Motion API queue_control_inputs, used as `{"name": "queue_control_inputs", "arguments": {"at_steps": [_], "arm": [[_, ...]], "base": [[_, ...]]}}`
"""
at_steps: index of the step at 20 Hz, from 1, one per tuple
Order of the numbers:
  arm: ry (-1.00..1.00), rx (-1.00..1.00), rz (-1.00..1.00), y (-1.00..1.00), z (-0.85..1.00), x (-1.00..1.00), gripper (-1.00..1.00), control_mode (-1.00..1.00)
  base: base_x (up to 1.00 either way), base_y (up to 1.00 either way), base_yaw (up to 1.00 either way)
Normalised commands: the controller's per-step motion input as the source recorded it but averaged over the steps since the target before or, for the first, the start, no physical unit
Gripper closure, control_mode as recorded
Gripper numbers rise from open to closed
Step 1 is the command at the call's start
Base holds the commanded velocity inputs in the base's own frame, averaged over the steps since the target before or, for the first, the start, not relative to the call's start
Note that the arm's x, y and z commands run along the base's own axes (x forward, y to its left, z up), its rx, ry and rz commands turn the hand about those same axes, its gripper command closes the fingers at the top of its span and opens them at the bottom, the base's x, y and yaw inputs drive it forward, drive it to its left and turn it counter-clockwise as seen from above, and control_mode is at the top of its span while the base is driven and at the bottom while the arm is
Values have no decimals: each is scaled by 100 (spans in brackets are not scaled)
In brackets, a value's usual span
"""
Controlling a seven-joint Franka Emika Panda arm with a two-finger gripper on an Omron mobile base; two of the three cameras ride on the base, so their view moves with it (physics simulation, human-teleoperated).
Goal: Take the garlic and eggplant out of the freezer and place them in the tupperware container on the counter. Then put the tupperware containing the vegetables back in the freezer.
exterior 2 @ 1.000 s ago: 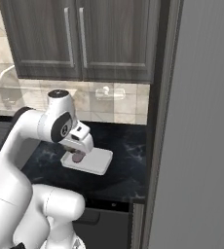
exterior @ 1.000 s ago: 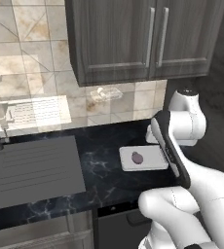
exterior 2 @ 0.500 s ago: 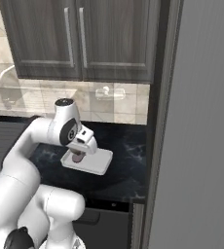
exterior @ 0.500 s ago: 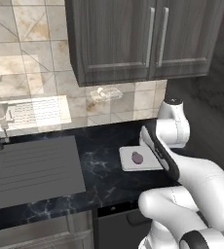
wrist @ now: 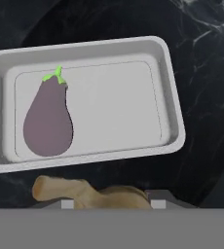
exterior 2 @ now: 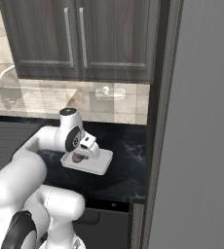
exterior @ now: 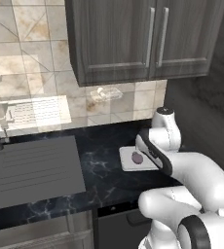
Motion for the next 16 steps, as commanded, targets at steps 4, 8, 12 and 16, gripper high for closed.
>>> {"name": "queue_control_inputs", "arguments": {"at_steps": [4,8,12,16], "arm": [[1,-1,0,0,-33,46,100,-100],[3,0,0,0,-30,47,100,-100],[2,-1,0,0,-26,37,100,-100],[5,0,0,0,-28,35,100,-100]], "base": [[0,0,0],[0,0,0],[0,0,0],[0,0,0]]}}
